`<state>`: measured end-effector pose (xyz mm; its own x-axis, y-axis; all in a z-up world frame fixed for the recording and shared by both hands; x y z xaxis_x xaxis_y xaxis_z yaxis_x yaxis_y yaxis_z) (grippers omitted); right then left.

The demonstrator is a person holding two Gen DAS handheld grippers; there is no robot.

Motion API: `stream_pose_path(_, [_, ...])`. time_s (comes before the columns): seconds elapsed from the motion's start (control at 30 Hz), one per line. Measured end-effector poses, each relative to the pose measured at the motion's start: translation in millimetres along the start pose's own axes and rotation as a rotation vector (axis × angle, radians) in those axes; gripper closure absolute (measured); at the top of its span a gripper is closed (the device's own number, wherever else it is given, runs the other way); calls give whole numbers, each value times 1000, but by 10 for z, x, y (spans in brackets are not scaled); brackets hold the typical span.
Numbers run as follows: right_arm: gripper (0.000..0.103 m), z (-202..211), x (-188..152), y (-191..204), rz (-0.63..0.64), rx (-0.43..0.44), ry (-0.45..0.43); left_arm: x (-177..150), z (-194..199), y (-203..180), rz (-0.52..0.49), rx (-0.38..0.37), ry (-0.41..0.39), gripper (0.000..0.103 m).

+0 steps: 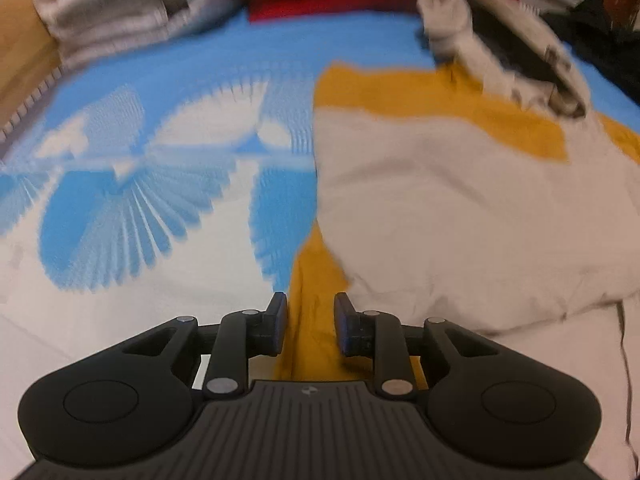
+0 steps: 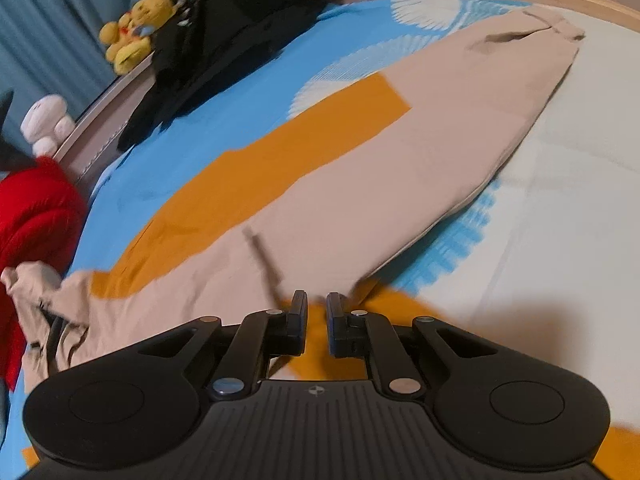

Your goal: Fold large clothes

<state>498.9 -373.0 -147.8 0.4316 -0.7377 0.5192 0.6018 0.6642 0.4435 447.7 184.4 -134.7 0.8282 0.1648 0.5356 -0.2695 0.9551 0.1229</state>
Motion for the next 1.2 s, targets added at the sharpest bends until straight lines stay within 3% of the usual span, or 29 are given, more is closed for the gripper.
stream_pose_path(0.07, [89, -4, 92, -110, -8, 13, 3, 102, 158, -82, -5, -43, -84, 75])
stream_pose_path(0.13, [81, 13, 209, -228, -7, 22, -7, 107, 164, -170, -7, -113, -103, 75])
stream_pose_path(0.17, [77, 27, 270, -274, -6, 27, -13, 40, 63, -193, 4, -143, -50, 75])
stream_pose_path(0.23, [75, 61, 421, -422, -14, 29, -27, -197, -216, -129, 66, -133, 126, 76])
stream_pose_path(0.33, [73, 89, 716, -723, -35, 16, -58, -71, -23, -174, 47, -121, 55, 72])
stream_pose_path(0.4, [73, 110, 901, -968, -59, -7, -83, 28, 154, -246, 23, -142, -14, 54])
stream_pose_path(0.43, [73, 124, 970, -1088, -69, -18, -91, 43, 224, -286, 13, -145, -28, 52])
stream_pose_path(0.63, [72, 119, 1312, -1745, -122, -79, -127, -59, 419, -518, -73, -150, -40, 52])
stream_pose_path(0.73, [72, 95, 1313, -1977, -181, -115, -126, -94, 456, -589, -91, -172, -31, 52])
stream_pose_path(1.2, [69, -113, 1571, -2311, -295, -63, -134, -212, 493, -848, -132, -213, -18, 52])
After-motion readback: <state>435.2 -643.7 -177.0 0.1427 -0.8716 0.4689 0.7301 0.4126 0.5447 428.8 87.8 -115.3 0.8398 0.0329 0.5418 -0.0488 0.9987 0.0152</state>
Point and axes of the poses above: each gripper's, at about its wrist camera, not at the fingertips, and z roughly against the way its jaws point, y to its left, x to its top, the point moved 7 cm from there along -z, roughly the way its jaws point, and after that the axes turned 1 degree about x, right-handed, at the moved point
